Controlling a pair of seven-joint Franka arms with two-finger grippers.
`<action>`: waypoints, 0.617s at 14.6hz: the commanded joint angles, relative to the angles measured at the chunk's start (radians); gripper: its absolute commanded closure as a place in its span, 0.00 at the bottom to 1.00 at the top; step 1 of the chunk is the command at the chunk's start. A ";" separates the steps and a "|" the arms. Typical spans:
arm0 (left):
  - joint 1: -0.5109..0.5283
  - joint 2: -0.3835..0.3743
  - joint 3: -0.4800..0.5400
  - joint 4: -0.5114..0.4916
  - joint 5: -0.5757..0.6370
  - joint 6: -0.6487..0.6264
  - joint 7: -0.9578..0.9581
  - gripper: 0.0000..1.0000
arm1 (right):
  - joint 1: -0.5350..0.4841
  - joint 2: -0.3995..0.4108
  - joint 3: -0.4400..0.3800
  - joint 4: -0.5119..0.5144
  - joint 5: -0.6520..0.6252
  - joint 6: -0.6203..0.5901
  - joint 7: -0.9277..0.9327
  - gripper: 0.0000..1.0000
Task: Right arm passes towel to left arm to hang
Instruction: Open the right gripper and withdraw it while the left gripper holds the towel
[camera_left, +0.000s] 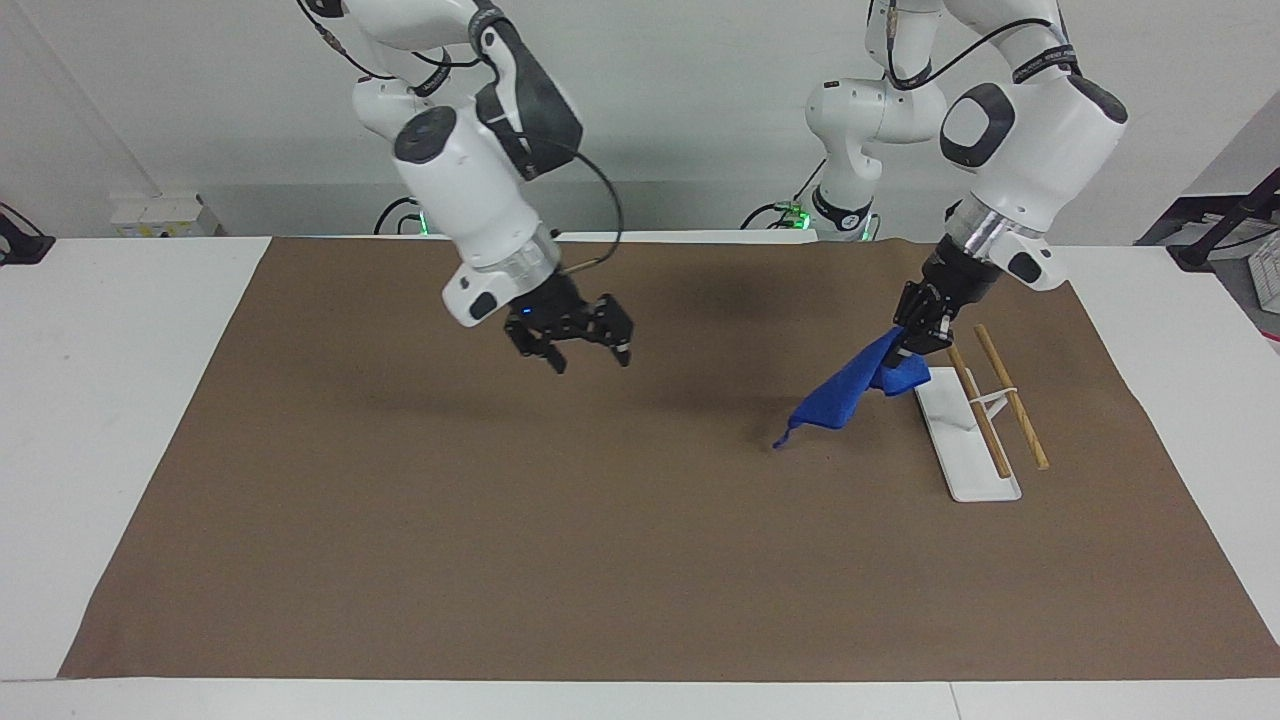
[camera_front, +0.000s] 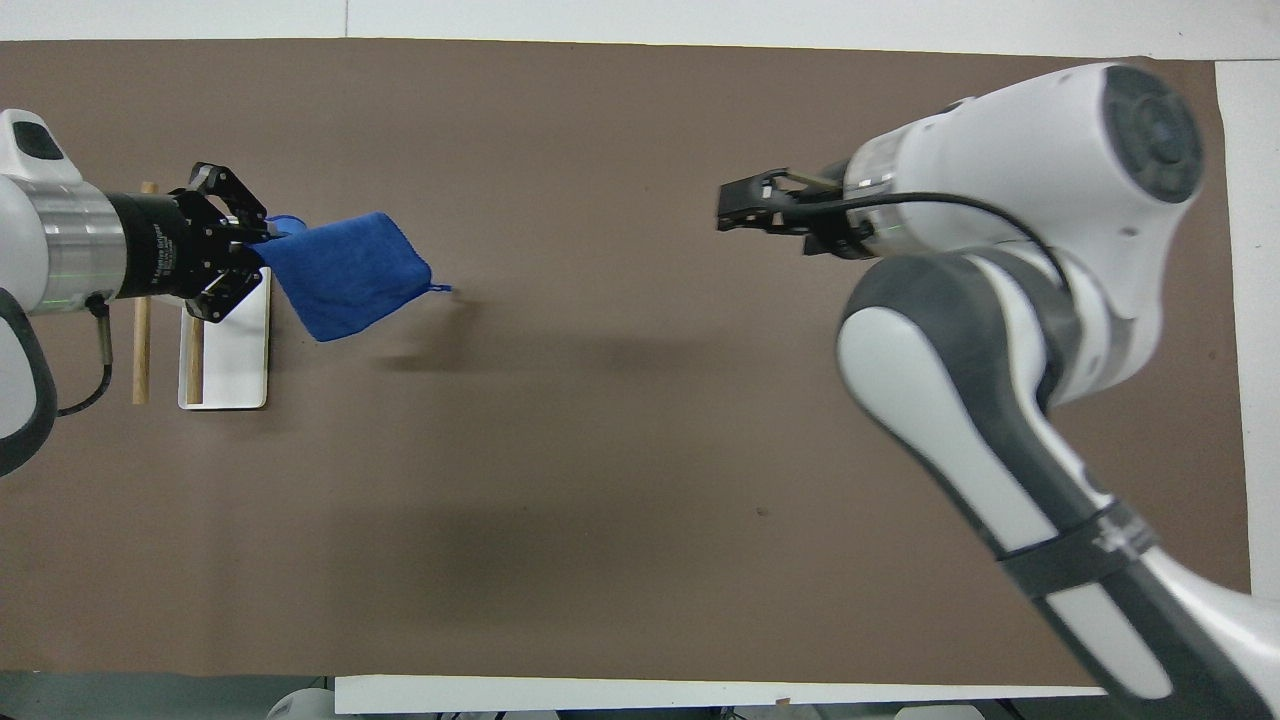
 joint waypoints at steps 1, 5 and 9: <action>0.068 0.009 -0.003 0.006 0.015 0.000 0.053 1.00 | 0.038 -0.082 -0.179 -0.021 -0.015 -0.112 -0.117 0.00; 0.157 0.007 -0.003 0.000 0.015 0.015 0.161 1.00 | 0.120 -0.114 -0.419 0.071 -0.134 -0.313 -0.248 0.00; 0.234 0.010 -0.005 0.002 0.013 0.068 0.325 1.00 | 0.112 -0.102 -0.475 0.245 -0.204 -0.517 -0.256 0.00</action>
